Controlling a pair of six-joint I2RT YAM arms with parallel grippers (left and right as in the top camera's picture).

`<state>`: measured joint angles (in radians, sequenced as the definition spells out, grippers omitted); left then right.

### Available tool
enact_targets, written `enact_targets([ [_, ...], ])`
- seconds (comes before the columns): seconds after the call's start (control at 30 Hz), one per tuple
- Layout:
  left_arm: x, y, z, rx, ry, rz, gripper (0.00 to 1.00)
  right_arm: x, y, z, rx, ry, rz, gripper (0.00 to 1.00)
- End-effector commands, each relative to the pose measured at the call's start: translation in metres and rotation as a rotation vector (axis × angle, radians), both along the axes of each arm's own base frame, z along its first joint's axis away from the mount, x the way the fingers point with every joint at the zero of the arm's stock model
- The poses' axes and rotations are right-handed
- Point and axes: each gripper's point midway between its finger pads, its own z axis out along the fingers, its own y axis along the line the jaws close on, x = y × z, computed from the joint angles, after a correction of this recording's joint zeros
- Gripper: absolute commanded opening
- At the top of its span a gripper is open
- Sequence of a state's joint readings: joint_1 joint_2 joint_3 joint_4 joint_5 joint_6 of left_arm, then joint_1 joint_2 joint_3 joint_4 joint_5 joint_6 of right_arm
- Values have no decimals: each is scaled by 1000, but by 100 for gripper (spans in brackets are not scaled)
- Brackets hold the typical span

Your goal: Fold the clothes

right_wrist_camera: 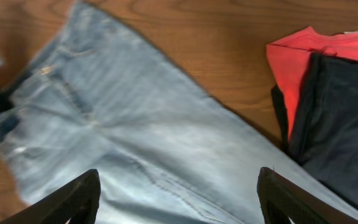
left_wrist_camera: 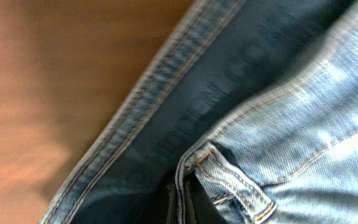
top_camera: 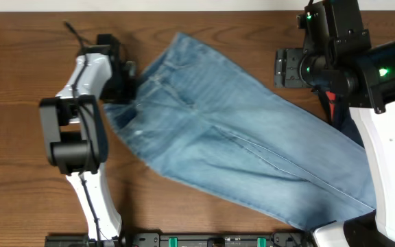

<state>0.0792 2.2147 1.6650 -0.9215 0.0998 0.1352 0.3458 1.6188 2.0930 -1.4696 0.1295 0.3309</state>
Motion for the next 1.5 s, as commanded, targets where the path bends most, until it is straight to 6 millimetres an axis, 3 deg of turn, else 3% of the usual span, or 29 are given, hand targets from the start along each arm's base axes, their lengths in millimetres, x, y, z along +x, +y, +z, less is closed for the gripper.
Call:
enact_targets([
  [0.0, -18, 109, 26, 206, -21, 349, 6, 2, -10, -1, -33, -6, -44, 79],
  [0.1, -41, 178, 54, 197, -85, 649, 6, 2, -14, -1, -37, -1, -53, 78],
  [0.27, -81, 251, 84, 99, -189, 885, 6, 4, -22, -3, -39, 5, -76, 80],
  [0.37, -99, 271, 92, 38, -220, 966, 6, 5, -26, -7, -40, 16, -92, 81],
  [0.47, -109, 277, 99, -27, -242, 1007, 8, 6, -33, -16, -37, 40, -129, 82],
  [0.57, -106, 274, 111, -70, -285, 1007, 17, 8, -41, -33, -41, 88, -170, 84],
  [0.67, -98, 268, 134, -74, -356, 952, 33, 7, -51, -57, -53, 160, -215, 84],
  [0.73, -93, 264, 153, -57, -408, 902, 40, 7, -57, -79, -58, 221, -242, 80],
  [0.83, -88, 254, 183, -34, -484, 860, 51, 9, -59, -116, -36, 307, -268, 66],
  [0.93, -84, 240, 208, -22, -537, 821, 53, 9, -53, -156, 9, 403, -252, 58],
  [1.03, -76, 216, 226, -30, -573, 745, 53, 8, -41, -200, 25, 497, -159, 61],
  [1.13, -62, 182, 236, -86, -591, 620, 59, 4, -26, -237, 56, 572, -55, 62],
  [1.2, -56, 155, 236, -138, -571, 565, 60, 0, -21, -262, 56, 618, -25, 56],
  [1.3, -53, 131, 232, -163, -530, 519, 60, -5, -20, -289, 44, 673, -25, 52],
  [1.47, -49, 106, 229, -172, -503, 427, 60, -11, -21, -327, 25, 725, 5, 64],
])
